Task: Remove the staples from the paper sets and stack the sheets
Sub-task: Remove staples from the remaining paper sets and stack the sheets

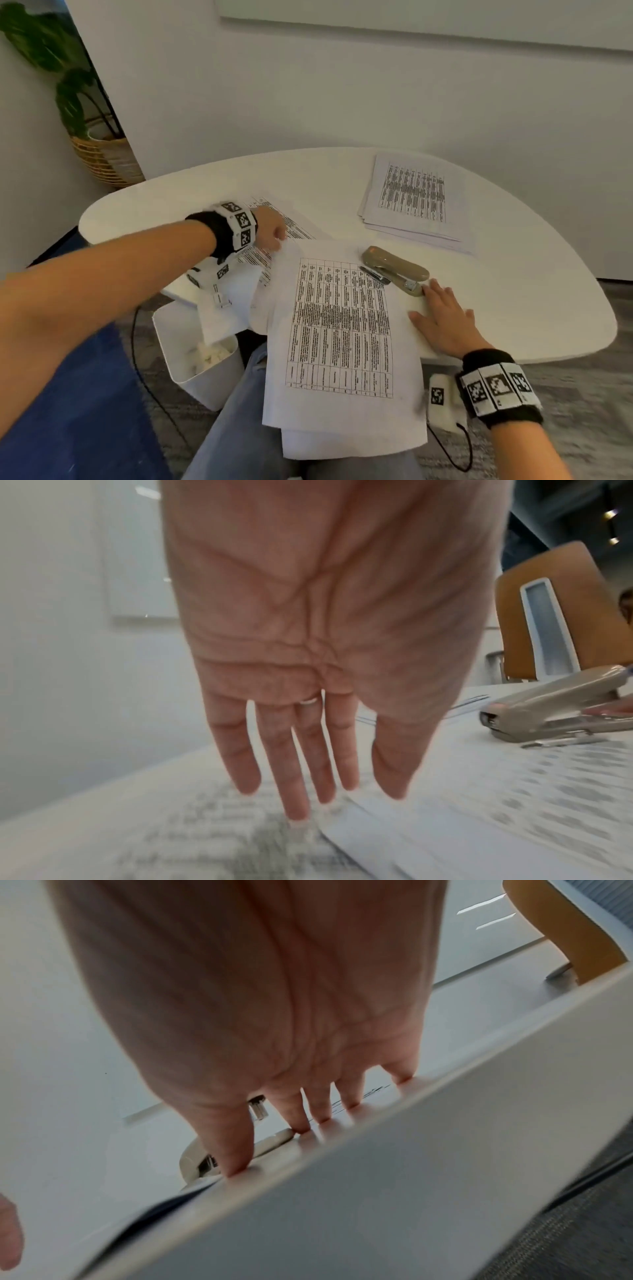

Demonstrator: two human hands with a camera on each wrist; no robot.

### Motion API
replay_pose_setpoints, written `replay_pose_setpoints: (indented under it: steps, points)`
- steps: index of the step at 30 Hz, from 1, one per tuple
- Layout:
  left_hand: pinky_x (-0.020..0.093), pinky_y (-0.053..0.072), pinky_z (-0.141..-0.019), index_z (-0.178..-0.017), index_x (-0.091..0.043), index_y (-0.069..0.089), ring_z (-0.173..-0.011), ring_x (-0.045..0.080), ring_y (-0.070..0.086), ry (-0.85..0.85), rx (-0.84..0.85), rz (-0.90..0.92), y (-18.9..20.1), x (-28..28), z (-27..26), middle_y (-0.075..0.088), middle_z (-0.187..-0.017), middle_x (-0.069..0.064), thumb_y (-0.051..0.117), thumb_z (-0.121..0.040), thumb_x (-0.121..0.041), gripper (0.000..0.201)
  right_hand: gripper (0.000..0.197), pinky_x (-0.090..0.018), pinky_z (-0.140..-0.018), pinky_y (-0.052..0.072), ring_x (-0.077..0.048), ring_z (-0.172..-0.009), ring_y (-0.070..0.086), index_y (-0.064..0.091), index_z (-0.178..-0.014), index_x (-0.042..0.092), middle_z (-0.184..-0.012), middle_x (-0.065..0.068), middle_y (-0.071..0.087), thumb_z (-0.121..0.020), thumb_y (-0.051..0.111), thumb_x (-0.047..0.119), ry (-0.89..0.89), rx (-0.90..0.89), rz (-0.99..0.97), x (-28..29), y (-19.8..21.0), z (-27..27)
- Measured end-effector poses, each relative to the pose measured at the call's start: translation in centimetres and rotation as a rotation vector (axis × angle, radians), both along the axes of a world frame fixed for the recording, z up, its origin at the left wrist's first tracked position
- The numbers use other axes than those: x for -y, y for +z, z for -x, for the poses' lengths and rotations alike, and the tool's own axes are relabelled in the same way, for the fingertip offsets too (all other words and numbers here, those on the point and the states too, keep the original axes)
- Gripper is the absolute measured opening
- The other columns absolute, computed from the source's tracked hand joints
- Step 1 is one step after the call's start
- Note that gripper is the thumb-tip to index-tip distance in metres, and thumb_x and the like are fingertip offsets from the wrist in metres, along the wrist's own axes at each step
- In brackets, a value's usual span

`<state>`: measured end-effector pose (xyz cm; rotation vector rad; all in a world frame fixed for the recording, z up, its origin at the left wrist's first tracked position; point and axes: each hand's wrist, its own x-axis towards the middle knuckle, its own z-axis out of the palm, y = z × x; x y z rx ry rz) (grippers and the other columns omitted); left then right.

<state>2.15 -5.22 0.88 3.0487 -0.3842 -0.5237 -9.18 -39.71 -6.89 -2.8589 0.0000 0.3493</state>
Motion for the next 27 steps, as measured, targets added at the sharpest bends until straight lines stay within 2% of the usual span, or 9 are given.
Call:
replay_pose_setpoints:
  steps: [4, 7, 10, 13, 16, 18, 21, 24, 27]
  points:
    - [0.031, 0.04, -0.1, -0.116, -0.015, 0.066, -0.113, 0.02, 0.057, 0.048, 0.02, 0.062, 4.0, -0.6, -2.1, 0.065, -0.12, 0.001, 0.065, -0.088, -0.034, 0.034, 0.063, -0.057, -0.112, 0.012, -0.02, -0.146, 0.001, 0.016, -0.149, 0.019, -0.159, 0.002, 0.001, -0.096, 0.04, 0.044, 0.007, 0.013, 0.005, 0.2, -0.2, 0.1]
    - [0.03, 0.04, -0.099, -0.113, -0.016, 0.068, -0.113, 0.02, 0.058, 0.097, 0.113, 0.161, 5.4, -0.7, -2.8, 0.066, -0.118, 0.002, 0.067, -0.086, -0.028, 0.03, 0.063, -0.057, -0.112, 0.014, -0.02, -0.146, 0.003, 0.016, -0.149, 0.019, -0.159, 0.002, 0.003, -0.096, 0.04, 0.044, 0.006, 0.034, 0.012, 0.3, -0.5, 0.1]
    - [0.029, 0.042, -0.098, -0.114, -0.016, 0.068, -0.112, 0.02, 0.059, 0.095, 0.075, 0.15, 3.2, 0.3, -2.5, 0.066, -0.12, 0.002, 0.069, -0.085, -0.025, 0.031, 0.064, -0.057, -0.112, 0.015, -0.021, -0.146, 0.004, 0.017, -0.149, 0.02, -0.159, 0.002, 0.003, -0.096, 0.041, 0.045, 0.003, 0.033, 0.008, 0.2, -0.5, 0.0]
    - [0.03, 0.043, -0.1, -0.117, -0.016, 0.066, -0.111, 0.02, 0.059, 0.096, 0.027, 0.127, -0.3, 1.7, -1.9, 0.065, -0.12, 0.0, 0.072, -0.081, -0.037, 0.042, 0.065, -0.056, -0.113, 0.016, -0.02, -0.145, 0.004, 0.017, -0.149, 0.019, -0.159, 0.002, 0.003, -0.095, 0.042, 0.046, 0.007, 0.022, 0.01, 0.2, -0.3, -0.1]
    - [0.03, 0.046, -0.096, -0.117, -0.015, 0.065, -0.108, 0.02, 0.059, 0.133, 0.057, 0.128, -2.2, 2.3, -1.6, 0.065, -0.117, 0.002, 0.074, -0.076, -0.044, 0.05, 0.067, -0.056, -0.113, 0.013, -0.02, -0.146, 0.002, 0.015, -0.15, 0.019, -0.159, 0.002, 0.001, -0.095, 0.042, 0.047, 0.007, 0.003, 0.004, 0.3, -0.1, -0.1]
    - [0.03, 0.047, -0.092, -0.114, -0.014, 0.065, -0.105, 0.02, 0.06, 0.165, 0.055, 0.159, -2.6, 2.4, -1.7, 0.065, -0.115, 0.003, 0.079, -0.072, -0.041, 0.051, 0.068, -0.056, -0.113, 0.011, -0.02, -0.146, 0.0, 0.013, -0.15, 0.019, -0.159, 0.002, 0.0, -0.095, 0.041, 0.047, 0.001, -0.007, -0.003, 0.3, 0.0, 0.0]
    - [0.033, 0.048, -0.095, -0.111, -0.013, 0.067, -0.104, 0.021, 0.062, 0.217, 0.034, 0.222, -3.0, 2.1, -1.8, 0.067, -0.113, 0.004, 0.082, -0.07, -0.038, 0.05, 0.068, -0.055, -0.114, 0.011, -0.02, -0.147, -0.001, 0.012, -0.15, 0.019, -0.159, 0.002, -0.001, -0.096, 0.041, 0.046, -0.004, -0.007, -0.009, 0.2, 0.0, 0.2]
    - [0.031, 0.046, -0.095, -0.111, -0.014, 0.066, -0.104, 0.021, 0.061, 0.289, 0.011, 0.29, -3.5, 1.8, -1.6, 0.066, -0.107, 0.001, 0.08, -0.073, -0.034, 0.045, 0.067, -0.054, -0.114, 0.012, -0.02, -0.146, -0.001, 0.013, -0.15, 0.019, -0.159, 0.002, 0.0, -0.096, 0.041, 0.046, -0.001, 0.001, -0.01, 0.2, -0.1, 0.2]
    - [0.028, 0.045, -0.09, -0.106, -0.012, 0.067, -0.106, 0.022, 0.061, 0.344, 0.085, 0.357, -4.0, 2.0, -1.5, 0.067, -0.108, 0.004, 0.078, -0.077, -0.027, 0.034, 0.066, -0.054, -0.114, 0.012, -0.02, -0.146, -0.001, 0.013, -0.15, 0.02, -0.159, 0.002, 0.0, -0.096, 0.041, 0.046, 0.003, 0.003, -0.008, 0.2, -0.1, 0.3]
